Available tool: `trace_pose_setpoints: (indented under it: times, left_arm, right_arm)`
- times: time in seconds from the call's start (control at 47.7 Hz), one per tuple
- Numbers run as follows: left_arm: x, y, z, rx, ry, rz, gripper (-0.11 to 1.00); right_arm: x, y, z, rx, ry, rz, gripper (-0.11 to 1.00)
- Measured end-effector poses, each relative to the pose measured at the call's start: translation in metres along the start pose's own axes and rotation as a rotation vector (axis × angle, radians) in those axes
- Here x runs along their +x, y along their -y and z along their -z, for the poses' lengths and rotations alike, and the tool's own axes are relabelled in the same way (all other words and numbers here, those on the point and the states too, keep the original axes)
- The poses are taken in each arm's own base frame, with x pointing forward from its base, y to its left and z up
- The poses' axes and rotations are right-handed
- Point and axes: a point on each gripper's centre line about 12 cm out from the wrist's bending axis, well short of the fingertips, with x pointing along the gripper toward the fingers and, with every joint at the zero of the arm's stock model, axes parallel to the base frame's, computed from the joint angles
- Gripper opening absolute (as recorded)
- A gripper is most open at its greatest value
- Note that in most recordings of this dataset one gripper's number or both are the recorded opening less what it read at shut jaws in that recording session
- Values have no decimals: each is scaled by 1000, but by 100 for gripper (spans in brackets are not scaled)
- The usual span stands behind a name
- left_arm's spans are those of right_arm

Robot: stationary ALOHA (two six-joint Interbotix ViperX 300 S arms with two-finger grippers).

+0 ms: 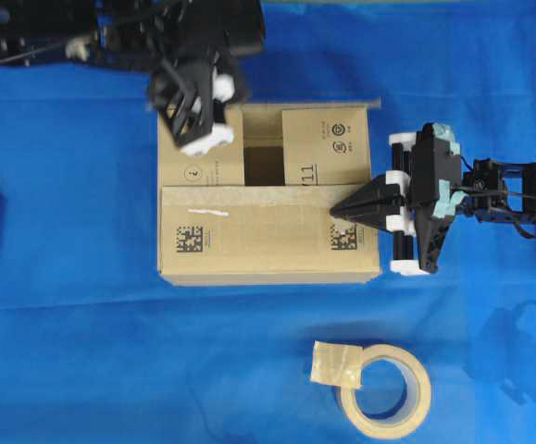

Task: Close the cardboard box.
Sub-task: 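Fold the back flap forward over the box with the left gripper, then press both grippers along the center seam of the closed flaps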

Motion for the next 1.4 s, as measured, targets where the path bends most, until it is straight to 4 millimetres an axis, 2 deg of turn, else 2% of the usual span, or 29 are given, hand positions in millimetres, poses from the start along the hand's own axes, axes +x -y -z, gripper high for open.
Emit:
trace_pose_setpoints:
  times: [0.314, 0.901, 1.404]
  left_arm:
    - [-2, 29, 25, -33, 38, 46, 0]
    - [25, 50, 87, -92, 132, 94, 0]
    - [27, 49, 95, -95, 207, 101, 0]
  right_arm:
    - [0, 2, -1, 2, 10, 4, 0]
    - [-5, 4, -5, 4, 35, 9, 0]
    - [-6, 21, -13, 27, 96, 59, 0]
